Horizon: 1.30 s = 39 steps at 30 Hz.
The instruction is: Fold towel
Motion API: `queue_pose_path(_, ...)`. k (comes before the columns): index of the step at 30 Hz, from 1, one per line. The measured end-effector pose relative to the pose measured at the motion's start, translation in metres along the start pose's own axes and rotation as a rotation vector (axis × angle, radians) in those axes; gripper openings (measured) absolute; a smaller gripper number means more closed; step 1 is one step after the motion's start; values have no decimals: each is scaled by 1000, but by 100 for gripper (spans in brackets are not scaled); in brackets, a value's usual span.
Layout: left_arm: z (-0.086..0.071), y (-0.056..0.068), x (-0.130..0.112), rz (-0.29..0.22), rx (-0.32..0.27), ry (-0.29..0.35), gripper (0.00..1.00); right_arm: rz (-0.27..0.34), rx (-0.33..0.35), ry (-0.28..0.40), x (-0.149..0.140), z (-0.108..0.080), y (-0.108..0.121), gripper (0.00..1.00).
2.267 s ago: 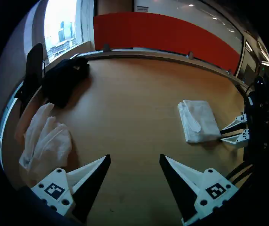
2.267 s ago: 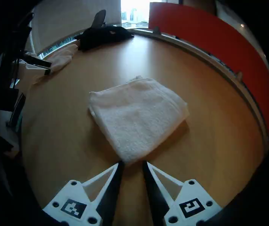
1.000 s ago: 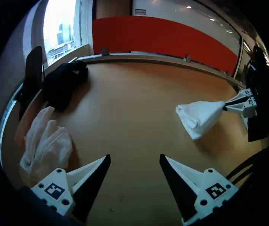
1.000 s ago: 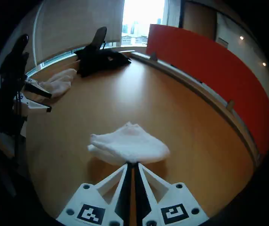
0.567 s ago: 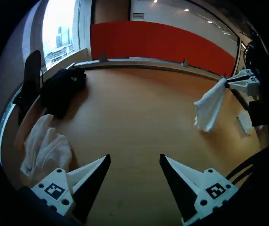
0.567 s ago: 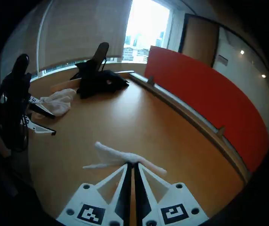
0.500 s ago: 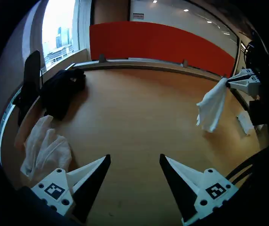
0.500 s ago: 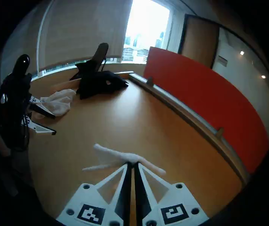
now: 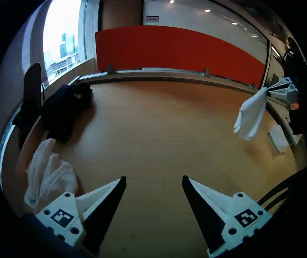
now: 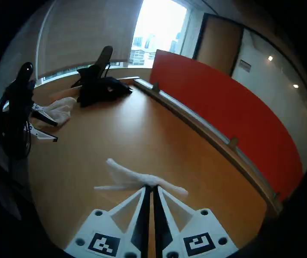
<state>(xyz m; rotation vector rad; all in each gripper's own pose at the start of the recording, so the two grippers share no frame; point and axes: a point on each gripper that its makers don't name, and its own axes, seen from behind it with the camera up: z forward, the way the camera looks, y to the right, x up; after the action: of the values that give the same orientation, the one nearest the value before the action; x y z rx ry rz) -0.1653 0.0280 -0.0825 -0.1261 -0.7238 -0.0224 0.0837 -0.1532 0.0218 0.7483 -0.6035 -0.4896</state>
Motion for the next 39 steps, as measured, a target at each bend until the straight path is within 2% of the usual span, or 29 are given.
queue_pose_path(12,1,11,0,15,0,-12,97,50,-48,-45,-49,-36,62,4)
queue_pose_path(22,-1,13,1,25,11,-19,97,93,-105,-78,-87,-67,116,4)
queue_pose_path(39,-3,18,-5,28,28,-33,97,147,-210,-149,-144,-119,186,4)
